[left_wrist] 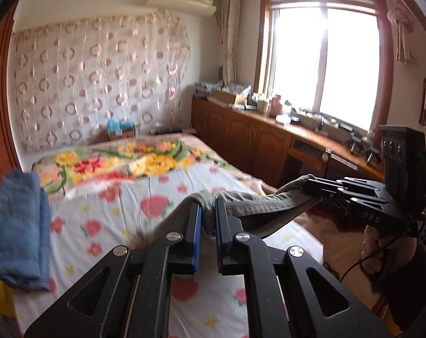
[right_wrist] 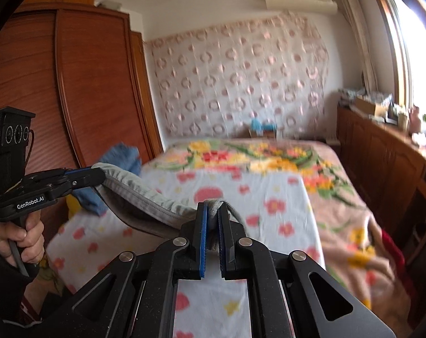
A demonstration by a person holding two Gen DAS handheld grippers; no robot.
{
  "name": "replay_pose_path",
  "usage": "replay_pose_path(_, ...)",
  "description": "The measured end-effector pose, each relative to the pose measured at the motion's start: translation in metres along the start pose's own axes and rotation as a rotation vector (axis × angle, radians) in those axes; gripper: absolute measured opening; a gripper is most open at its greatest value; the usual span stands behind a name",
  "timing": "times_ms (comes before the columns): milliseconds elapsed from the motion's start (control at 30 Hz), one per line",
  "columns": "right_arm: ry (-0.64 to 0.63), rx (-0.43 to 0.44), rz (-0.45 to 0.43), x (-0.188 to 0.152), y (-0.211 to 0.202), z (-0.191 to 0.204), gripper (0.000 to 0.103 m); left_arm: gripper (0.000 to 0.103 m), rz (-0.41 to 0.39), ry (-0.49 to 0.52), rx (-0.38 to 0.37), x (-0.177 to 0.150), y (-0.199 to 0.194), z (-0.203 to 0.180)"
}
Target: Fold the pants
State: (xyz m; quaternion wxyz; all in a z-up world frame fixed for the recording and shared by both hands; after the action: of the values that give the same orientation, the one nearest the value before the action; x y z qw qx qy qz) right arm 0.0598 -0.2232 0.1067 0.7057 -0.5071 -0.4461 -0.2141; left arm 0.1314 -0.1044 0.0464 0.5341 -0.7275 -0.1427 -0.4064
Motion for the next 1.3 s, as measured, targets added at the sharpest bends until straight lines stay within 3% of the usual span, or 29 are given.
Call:
replay_pose_path(300, -0.08, 0.025, -0.11, 0.043, -0.034, 0.029, 0.007, 0.009, -0.103, 0.012, 0.056, 0.037, -0.054, 0.017)
replay_pose_path(400, -0.095, 0.041, -0.088, 0.05, -0.015, 0.028, 0.007, 0.009, -0.092, -0.012, 0.083, 0.036, -0.047, 0.035)
replay_pose_path(567, -0.125, 0.025, -0.017, 0.076, 0.05, 0.02, 0.006, 0.009, -0.039, -0.055, 0.13, 0.04, 0.001, 0.081)
replay_pose_path(733, -0.146, -0.05, -0.032, 0.148, 0.094, 0.022, 0.006, 0.009, -0.08, -0.048, 0.2, 0.083, 0.016, 0.11)
replay_pose_path(833, -0.133, -0.042, -0.056, 0.17, 0.1, 0.027, 0.006, 0.009, -0.082, -0.035, 0.232, 0.092, 0.013, 0.114)
replay_pose_path(1000, -0.154, -0.006, 0.025, 0.134, 0.128, 0.041, 0.006, 0.009, 0.017, -0.049, 0.232, 0.033, 0.025, 0.114)
replay_pose_path(1233, -0.124, 0.115, 0.255, 0.026, 0.154, 0.057, 0.006, 0.009, 0.214, -0.134, 0.185, -0.101, 0.063, 0.102)
replay_pose_path(1300, -0.111, 0.131, 0.296, 0.008, 0.159, 0.06, 0.006, 0.009, 0.237, -0.152, 0.178, -0.122, 0.066, 0.095)
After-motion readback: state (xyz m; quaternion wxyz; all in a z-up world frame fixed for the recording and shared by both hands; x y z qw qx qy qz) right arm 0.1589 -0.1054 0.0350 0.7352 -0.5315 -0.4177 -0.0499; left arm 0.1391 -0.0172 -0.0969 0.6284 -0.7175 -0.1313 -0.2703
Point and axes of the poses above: each gripper's, at about its wrist camera, not at the fingertips, and y roughly the way its jaws point, z to its left, x to its top, the point moved 4 cm from there along y, roughly the way its jaws point, and after that the axes turned 15 degrees about z, right-handed, at the moved point
